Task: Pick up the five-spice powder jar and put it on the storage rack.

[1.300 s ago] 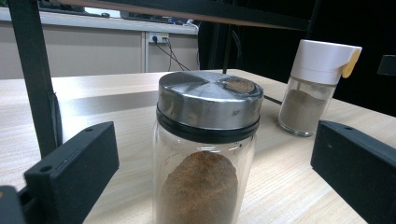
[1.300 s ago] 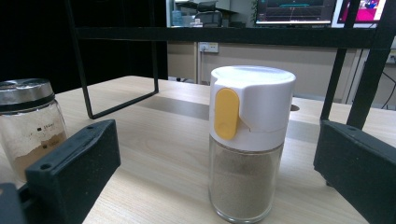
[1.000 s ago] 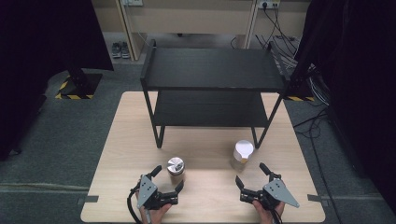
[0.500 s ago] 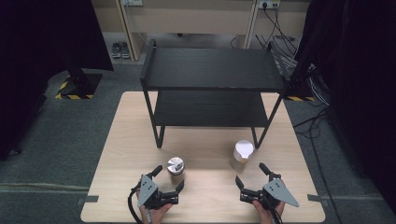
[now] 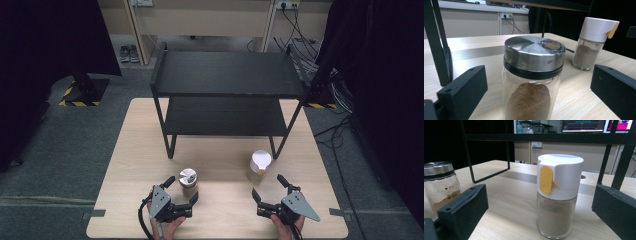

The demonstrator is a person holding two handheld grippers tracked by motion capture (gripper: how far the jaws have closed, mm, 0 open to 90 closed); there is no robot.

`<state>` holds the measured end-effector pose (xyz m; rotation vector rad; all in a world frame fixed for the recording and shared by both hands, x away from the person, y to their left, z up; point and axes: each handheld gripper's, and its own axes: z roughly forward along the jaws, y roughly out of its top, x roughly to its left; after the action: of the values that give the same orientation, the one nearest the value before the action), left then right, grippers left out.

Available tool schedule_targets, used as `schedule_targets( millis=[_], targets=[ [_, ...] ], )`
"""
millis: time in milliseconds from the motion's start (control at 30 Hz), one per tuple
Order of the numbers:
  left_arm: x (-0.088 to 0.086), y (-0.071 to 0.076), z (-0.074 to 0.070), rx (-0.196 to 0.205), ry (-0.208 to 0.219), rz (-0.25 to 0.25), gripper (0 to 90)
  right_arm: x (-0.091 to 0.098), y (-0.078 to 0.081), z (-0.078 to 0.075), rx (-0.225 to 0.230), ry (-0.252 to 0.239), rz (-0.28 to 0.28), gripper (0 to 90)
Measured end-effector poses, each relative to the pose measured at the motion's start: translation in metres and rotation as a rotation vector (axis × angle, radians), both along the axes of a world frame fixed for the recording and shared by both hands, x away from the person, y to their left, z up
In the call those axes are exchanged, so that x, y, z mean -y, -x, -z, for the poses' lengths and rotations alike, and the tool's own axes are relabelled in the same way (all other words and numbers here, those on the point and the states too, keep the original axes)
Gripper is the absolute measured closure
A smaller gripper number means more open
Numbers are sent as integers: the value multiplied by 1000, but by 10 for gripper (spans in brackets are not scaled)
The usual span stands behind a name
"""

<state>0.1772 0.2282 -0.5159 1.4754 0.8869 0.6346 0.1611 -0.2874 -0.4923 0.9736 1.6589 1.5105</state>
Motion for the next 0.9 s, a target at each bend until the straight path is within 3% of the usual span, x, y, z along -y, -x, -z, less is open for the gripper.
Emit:
schedule_targets(
  millis=[900],
  targets=[
    [15, -20, -15, -66, -84, -19, 22, 0, 0, 0, 1, -7, 1, 6]
  ],
)
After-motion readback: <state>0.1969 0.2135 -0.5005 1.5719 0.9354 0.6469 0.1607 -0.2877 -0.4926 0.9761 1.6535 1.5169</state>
